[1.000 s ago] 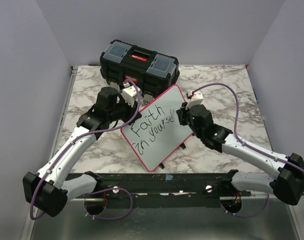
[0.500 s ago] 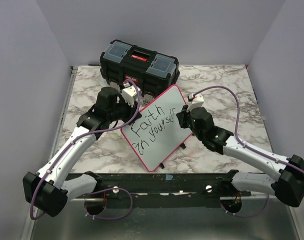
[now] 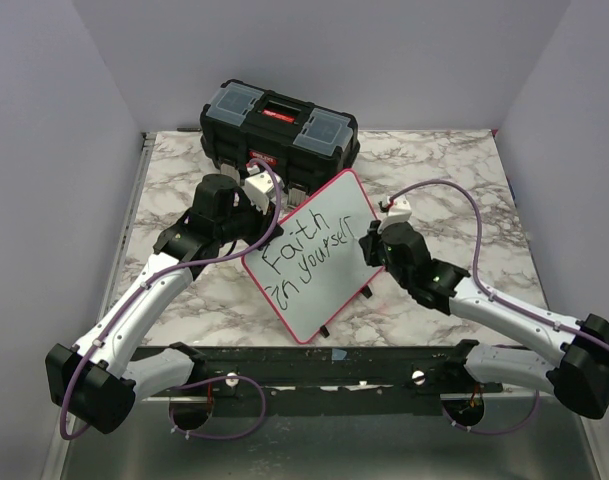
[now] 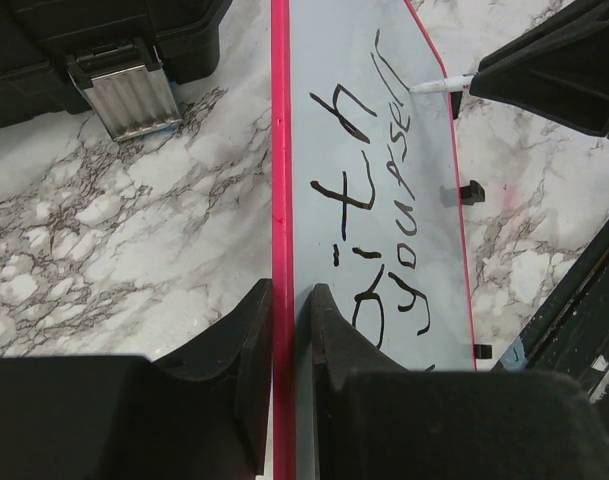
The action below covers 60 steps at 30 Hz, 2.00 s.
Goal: Write a sentence on the whiteboard
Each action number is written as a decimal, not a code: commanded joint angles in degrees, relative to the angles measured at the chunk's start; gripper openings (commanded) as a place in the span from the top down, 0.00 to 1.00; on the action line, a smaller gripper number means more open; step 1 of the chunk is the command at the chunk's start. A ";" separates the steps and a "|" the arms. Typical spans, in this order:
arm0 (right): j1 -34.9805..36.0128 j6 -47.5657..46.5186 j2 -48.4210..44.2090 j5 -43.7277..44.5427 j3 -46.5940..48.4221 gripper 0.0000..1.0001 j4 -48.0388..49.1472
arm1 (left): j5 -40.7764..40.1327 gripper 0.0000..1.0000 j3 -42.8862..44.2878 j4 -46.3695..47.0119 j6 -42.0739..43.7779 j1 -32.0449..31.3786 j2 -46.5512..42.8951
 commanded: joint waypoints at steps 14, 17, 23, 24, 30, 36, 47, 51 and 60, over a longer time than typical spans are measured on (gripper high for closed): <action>-0.22 3.66 -3.74 -5.37 -1.03 1.00 -4.33 | -0.69 1.00 0.23 0.83 3.24 -0.31 -1.30; -0.18 3.34 -4.82 -4.49 -0.03 0.99 -3.89 | -0.69 1.00 0.22 0.84 3.24 -0.31 -1.37; -0.18 2.90 -7.99 -4.03 0.91 0.99 -1.42 | -0.64 1.00 0.20 0.94 3.24 -0.31 -1.52; -0.18 2.90 -8.13 -3.73 1.09 0.99 -0.99 | -0.64 1.00 0.23 0.90 3.24 -0.30 -1.48; -0.25 2.83 -6.05 -1.35 3.15 0.99 -0.03 | -0.75 1.00 0.15 0.91 3.24 -0.31 -1.50; -0.23 2.80 -4.29 -0.80 3.39 0.99 2.90 | -0.77 1.00 0.23 0.91 3.24 -0.30 -1.25; -0.23 2.80 -1.39 0.75 2.24 0.99 5.02 | -0.93 1.00 0.21 0.94 3.31 -0.26 -1.03; -0.22 2.22 -0.70 1.37 1.90 0.99 5.60 | -0.95 1.00 0.31 0.82 3.33 -0.31 -0.70; -0.23 1.72 0.80 2.21 0.87 0.99 6.37 | -1.12 1.00 0.22 0.82 3.42 -0.26 -0.69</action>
